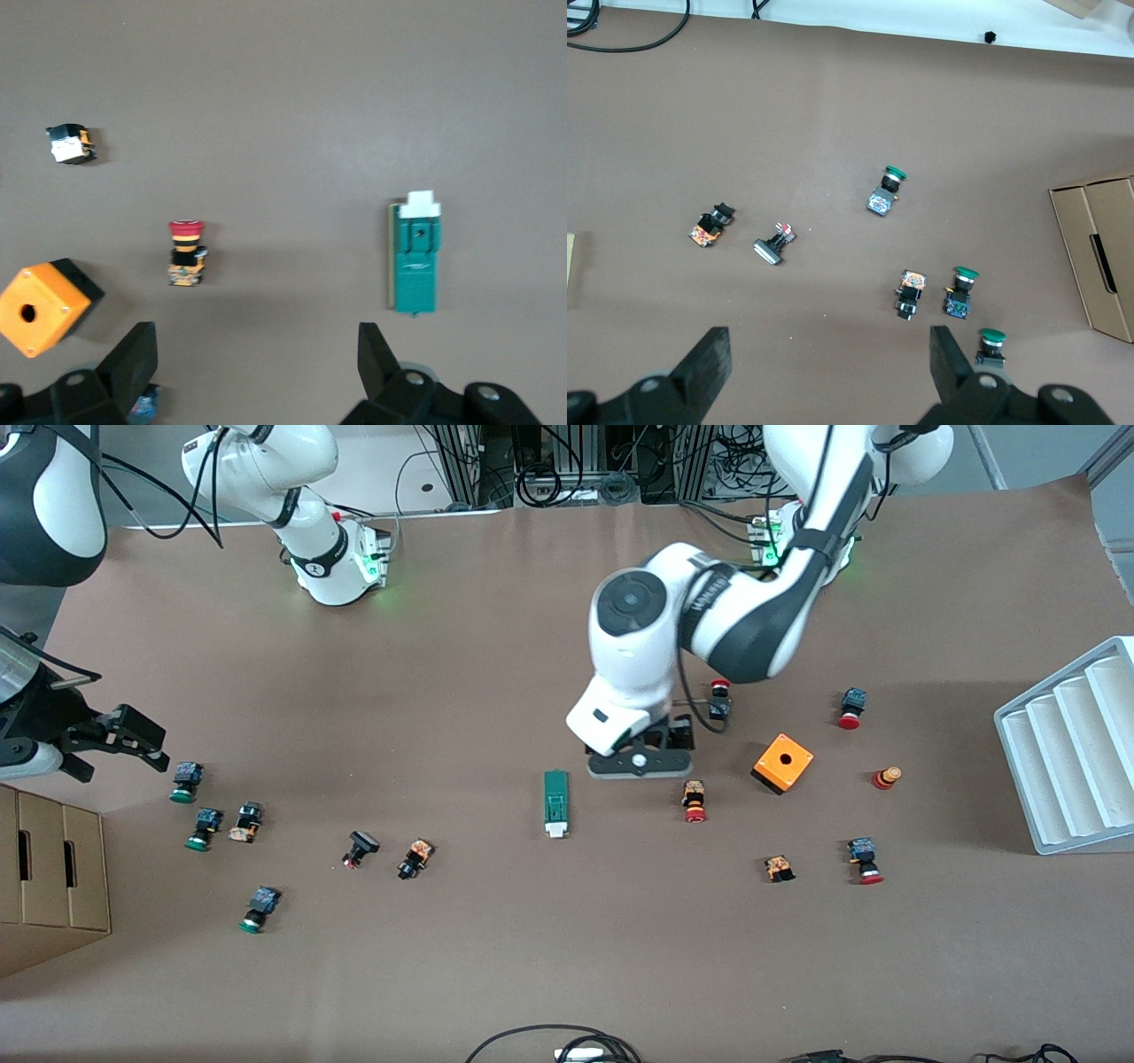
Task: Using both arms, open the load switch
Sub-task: 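Move the left gripper over the green load switch, then grasp the switch body with the right gripper while the left gripper lowers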
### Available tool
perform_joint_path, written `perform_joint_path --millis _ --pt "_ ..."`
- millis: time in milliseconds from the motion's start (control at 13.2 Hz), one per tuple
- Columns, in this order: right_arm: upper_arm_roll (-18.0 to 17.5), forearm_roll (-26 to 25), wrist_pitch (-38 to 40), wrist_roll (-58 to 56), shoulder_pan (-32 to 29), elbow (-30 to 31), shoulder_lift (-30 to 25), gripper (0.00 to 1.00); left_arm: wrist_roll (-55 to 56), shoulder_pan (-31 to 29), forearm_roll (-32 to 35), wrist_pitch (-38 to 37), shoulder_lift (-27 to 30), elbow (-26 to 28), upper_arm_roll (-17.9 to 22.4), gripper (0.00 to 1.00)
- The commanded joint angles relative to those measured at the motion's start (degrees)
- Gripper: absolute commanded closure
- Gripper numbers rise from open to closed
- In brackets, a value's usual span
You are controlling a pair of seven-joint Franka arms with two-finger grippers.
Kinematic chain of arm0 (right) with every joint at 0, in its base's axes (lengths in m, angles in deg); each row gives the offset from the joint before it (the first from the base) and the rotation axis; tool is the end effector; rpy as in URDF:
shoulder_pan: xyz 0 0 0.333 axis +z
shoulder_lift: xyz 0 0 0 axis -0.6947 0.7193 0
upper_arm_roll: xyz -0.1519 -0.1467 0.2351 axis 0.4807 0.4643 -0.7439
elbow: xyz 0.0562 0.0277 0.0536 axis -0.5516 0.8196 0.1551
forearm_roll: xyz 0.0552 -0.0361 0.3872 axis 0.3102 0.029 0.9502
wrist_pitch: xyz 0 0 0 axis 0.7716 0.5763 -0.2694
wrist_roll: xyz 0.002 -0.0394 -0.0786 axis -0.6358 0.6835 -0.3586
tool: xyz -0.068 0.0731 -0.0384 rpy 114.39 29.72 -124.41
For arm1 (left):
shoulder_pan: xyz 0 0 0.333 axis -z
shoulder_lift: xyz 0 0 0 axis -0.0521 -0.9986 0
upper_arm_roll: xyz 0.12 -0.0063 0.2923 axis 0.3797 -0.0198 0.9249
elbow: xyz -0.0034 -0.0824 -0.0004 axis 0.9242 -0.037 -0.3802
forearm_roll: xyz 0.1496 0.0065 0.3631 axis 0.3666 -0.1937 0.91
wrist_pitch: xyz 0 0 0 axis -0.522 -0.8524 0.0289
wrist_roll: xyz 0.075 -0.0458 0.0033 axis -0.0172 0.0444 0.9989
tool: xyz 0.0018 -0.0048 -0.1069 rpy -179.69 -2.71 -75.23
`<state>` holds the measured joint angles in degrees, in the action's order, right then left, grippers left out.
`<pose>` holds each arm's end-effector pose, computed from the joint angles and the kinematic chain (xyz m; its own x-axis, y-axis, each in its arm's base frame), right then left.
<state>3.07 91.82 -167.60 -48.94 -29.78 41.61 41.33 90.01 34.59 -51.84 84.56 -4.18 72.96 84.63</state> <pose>0.5771 -0.0208 0.5892 0.9782 0.0846 0.1899 0.0888 -0.9960 -0.0137 0.5292 -0.4519 0.4253 0.9930 0.0087 0.1180 0.0178 -0.9969 -0.0763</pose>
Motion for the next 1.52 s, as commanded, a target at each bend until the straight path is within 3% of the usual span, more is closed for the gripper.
perform_joint_path --millis 0,152,455,1213,1440 --pt "0.21 -1.4 -0.61 0.23 0.45 -0.1 -0.01 0.0 5.78 3.98 2.18 3.85 -0.98 0.06 0.59 0.0" --pt "0.21 -1.4 -0.61 0.32 0.45 -0.19 -0.01 0.0 12.96 7.93 3.92 9.3 -1.25 1.02 0.68 0.0" --pt "0.21 -1.4 -0.43 0.41 0.45 -0.1 0.07 0.0 25.19 12.94 14.37 14.15 -0.81 2.7 0.59 0.0" --pt "0.12 -1.31 3.6 0.76 0.62 -0.01 1.04 0.0 66.4 18.32 49.78 13.46 -7.83 5.42 -2.56 0.0" --pt "0.04 -1.31 4.23 0.5 2.38 0.07 2.97 0.0 73.98 18.32 59.11 6.1 -10.56 5.51 -5.99 0.0"
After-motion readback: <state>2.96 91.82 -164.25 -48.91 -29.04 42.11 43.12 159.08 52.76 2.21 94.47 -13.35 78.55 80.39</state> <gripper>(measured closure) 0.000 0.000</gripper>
